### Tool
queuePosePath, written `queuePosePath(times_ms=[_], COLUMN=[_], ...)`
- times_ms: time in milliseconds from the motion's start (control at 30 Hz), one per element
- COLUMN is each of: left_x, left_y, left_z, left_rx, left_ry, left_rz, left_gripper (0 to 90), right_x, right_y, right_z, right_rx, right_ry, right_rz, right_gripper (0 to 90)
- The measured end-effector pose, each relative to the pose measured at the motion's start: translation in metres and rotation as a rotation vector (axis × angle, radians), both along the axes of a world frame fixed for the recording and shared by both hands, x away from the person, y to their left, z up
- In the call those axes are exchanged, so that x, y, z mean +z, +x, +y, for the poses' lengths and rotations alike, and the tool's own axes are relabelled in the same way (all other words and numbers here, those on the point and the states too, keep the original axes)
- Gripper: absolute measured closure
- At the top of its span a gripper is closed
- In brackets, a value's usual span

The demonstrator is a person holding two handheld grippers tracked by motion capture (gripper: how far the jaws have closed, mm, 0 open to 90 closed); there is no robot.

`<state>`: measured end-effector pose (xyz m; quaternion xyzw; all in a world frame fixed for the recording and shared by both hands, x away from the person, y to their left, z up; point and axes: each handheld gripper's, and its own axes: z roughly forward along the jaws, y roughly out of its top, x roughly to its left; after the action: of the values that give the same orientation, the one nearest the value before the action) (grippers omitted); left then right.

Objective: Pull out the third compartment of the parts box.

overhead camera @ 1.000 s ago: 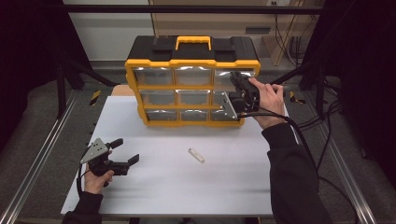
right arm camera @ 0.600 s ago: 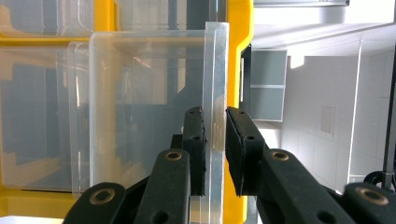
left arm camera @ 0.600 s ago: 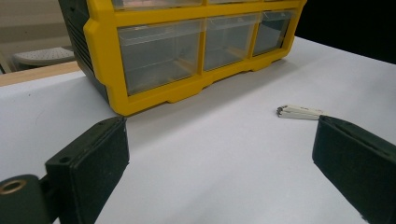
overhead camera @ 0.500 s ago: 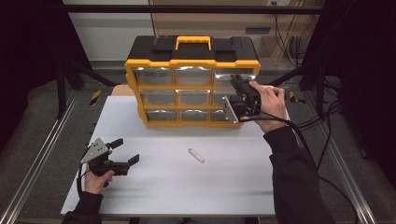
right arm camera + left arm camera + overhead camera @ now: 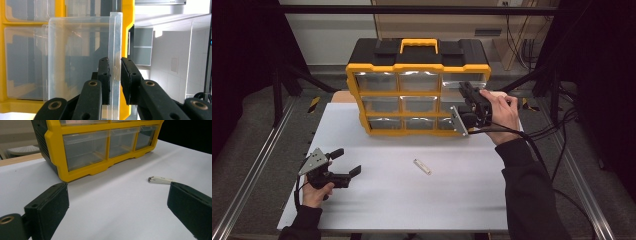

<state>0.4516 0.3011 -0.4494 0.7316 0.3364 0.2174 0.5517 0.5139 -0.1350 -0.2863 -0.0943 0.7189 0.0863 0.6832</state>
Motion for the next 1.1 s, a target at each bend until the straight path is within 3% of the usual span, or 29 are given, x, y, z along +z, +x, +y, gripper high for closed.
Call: queuePosePath(times_ms=[1100], left_x=[0.0], left_y=[0.0], left_z=[-0.001], left_rx=[-0.001], left_ry=[0.005], left_rz=[-0.001], left_gripper=[3.5], right_x=[0.001], right_y=[-0.021], right_z=[0.0], right_rx=[0.022], right_ry=[-0.013], right_rz=[0.007], right_gripper=[78.5])
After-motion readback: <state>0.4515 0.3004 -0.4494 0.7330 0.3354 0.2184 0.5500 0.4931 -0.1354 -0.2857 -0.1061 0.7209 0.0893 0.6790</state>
